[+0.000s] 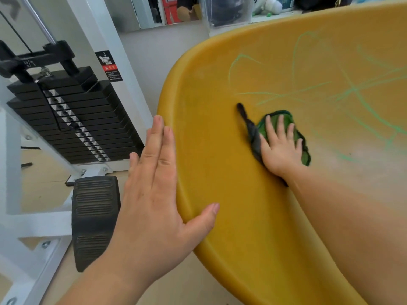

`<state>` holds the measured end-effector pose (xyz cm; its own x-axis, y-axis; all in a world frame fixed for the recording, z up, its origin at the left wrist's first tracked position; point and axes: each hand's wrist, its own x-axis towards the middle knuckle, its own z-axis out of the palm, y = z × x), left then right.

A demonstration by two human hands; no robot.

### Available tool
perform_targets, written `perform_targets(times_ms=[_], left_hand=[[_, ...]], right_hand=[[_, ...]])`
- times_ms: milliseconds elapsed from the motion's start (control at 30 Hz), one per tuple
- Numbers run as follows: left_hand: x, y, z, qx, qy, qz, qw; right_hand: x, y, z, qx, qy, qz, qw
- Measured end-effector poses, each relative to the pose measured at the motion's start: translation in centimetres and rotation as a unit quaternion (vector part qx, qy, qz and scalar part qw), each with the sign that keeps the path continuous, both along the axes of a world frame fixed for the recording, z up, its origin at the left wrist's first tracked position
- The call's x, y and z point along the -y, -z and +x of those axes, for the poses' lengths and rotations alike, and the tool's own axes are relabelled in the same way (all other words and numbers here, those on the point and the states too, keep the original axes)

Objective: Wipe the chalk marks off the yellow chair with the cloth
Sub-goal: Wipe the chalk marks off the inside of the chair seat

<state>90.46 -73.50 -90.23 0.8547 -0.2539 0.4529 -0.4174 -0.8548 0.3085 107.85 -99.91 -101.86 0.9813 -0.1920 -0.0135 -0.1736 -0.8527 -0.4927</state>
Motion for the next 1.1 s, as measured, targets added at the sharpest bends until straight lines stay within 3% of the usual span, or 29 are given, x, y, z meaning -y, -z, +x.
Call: perform_targets(times_ms=[133, 200, 300, 367, 433, 533, 667, 800, 967, 1100], left_hand=[[0.6, 0.2, 0.1, 0.015, 0.004, -0.041, 0.999], [0.7, 0.4, 0.2, 0.022, 0.008, -0.05, 0.998], [0.4, 0.6, 0.3, 0.024, 0.009, -0.043, 0.999], [0.2, 0.6, 0.3, 0.026, 0.017, -0.039, 0.999], [0.2, 0.6, 0.3, 0.03, 0.019, -0.035, 0.999], [0.0, 0.6, 0.2, 0.024, 0.012, -0.017, 0.999], [-0.1, 0.5, -0.2, 0.018, -0.002, 0.026, 0.999], [0.5, 0.2, -0.7, 0.018, -0.02, 0.076, 0.997], [2.8, -0.9, -1.0, -0.004, -0.008, 0.204, 0.979], [5.2, -1.8, -1.6, -0.045, -0.009, 0.282, 0.958]], right_hand=[[-3.1, -2.4, 0.8, 0.009, 0.018, 0.061, 0.998], [-7.8, -6.0, 0.8, 0.082, -0.075, 0.121, 0.986], [-13.0, -10.7, -1.3, 0.195, -0.196, 0.227, 0.934], [-13.2, -10.4, -2.0, 0.214, -0.227, 0.233, 0.921], [-11.1, -7.5, -1.8, 0.18, -0.194, 0.183, 0.947], [-5.4, -2.1, -1.3, 0.052, -0.099, 0.071, 0.991], [3.1, 1.5, -2.7, -0.044, -0.019, -0.055, 0.997], [2.8, 0.8, -3.5, -0.098, 0.034, -0.046, 0.994], [-4.0, -0.5, -11.8, -0.056, -0.22, -0.012, 0.974], [-0.5, -0.5, -18.7, -0.061, -0.336, -0.014, 0.94]])
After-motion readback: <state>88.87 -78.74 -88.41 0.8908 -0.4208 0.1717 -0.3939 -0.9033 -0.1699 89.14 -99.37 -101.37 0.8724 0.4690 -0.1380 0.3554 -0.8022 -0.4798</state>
